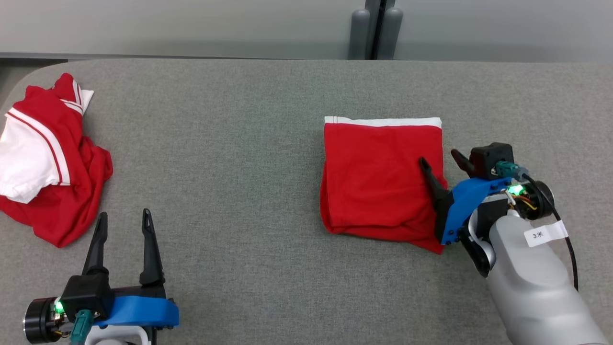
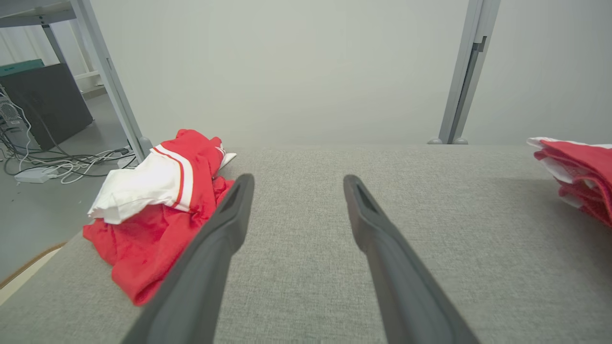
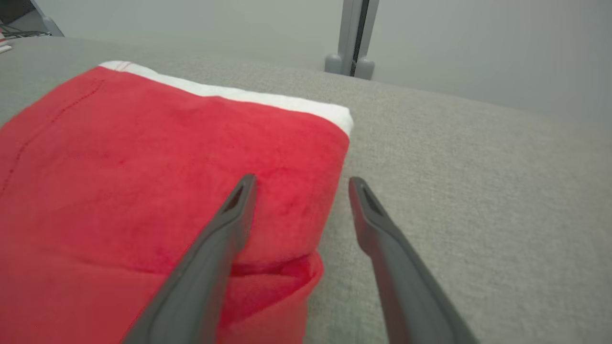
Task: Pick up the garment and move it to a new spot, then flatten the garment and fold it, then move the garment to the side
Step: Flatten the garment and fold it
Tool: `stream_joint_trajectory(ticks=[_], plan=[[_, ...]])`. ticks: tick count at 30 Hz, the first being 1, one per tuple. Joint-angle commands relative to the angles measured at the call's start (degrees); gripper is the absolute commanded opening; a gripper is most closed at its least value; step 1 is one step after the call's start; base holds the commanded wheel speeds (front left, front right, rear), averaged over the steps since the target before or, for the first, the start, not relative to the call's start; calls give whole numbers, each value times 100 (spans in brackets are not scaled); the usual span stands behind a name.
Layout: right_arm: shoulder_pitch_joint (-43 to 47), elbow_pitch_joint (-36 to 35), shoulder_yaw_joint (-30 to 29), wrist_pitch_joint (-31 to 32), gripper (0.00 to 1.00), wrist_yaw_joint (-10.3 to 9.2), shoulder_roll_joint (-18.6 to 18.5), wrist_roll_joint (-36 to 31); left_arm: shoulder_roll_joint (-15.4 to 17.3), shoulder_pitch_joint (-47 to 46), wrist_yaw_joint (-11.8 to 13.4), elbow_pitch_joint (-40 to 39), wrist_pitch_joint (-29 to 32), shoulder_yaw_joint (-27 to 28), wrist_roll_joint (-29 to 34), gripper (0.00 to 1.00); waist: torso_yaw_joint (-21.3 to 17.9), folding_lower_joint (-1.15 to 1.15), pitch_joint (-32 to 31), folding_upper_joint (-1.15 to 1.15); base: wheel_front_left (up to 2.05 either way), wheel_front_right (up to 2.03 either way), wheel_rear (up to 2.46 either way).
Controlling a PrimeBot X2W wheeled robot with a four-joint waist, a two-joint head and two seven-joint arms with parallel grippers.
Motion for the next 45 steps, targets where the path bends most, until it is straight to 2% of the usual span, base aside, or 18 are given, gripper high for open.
stream_joint_trajectory(ticks=[1, 8, 13, 14, 15, 16, 23, 31, 37, 45], plan=[[-58, 263, -28, -26, 100, 2, 23, 98, -5, -146, -9, -8, -13, -28, -6, 100, 62, -1, 104, -1, 0, 0, 0], [-67, 917, -42, -113, 100, 2, 137, 326, -18, -278, -37, 11, -13, -25, -40, 100, 112, -1, 295, -1, 0, 0, 0], [-37, 1322, 237, -106, 100, 9, 275, 521, -31, -349, -50, 36, -13, -21, -51, 100, 138, -1, 320, -1, 0, 0, 0], [-47, 1343, 327, -149, 52, 10, 296, 557, -35, -341, -51, 37, -13, -19, -48, 100, 141, -1, 309, -1, 0, 0, 0], [-74, 1337, 401, -218, 29, 10, 308, 608, -36, -325, -50, 31, -13, -17, -51, 100, 139, -1, 290, -1, 0, 0, 0], [-117, 1341, 466, -276, 0, 10, 302, 645, -40, -314, -50, 28, -13, -16, -54, 100, 135, -1, 273, -1, 0, 0, 0], [-672, 1327, 995, -578, 0, 1, -140, 529, -52, -326, -97, -82, -13, -82, -22, 100, 122, -1, 158, -1, 0, 0, 0], [-1475, 1293, 1743, -272, 0, 1, -808, 618, -32, -554, -180, -492, -13, -161, 52, 100, -42, -1, 543, -1, 0, 0, 0], [-2120, 1115, 2092, -84, 0, 1, -1439, 940, 119, -738, -230, -950, -13, -129, 113, 100, -395, -1, 1104, -1, 0, 0, 0], [-2841, 956, 2122, 52, 0, 1, -2219, 1386, 441, -976, -293, -1565, -14, -134, 219, 100, -1001, -1, 1877, -1, 0, 0, 0]])
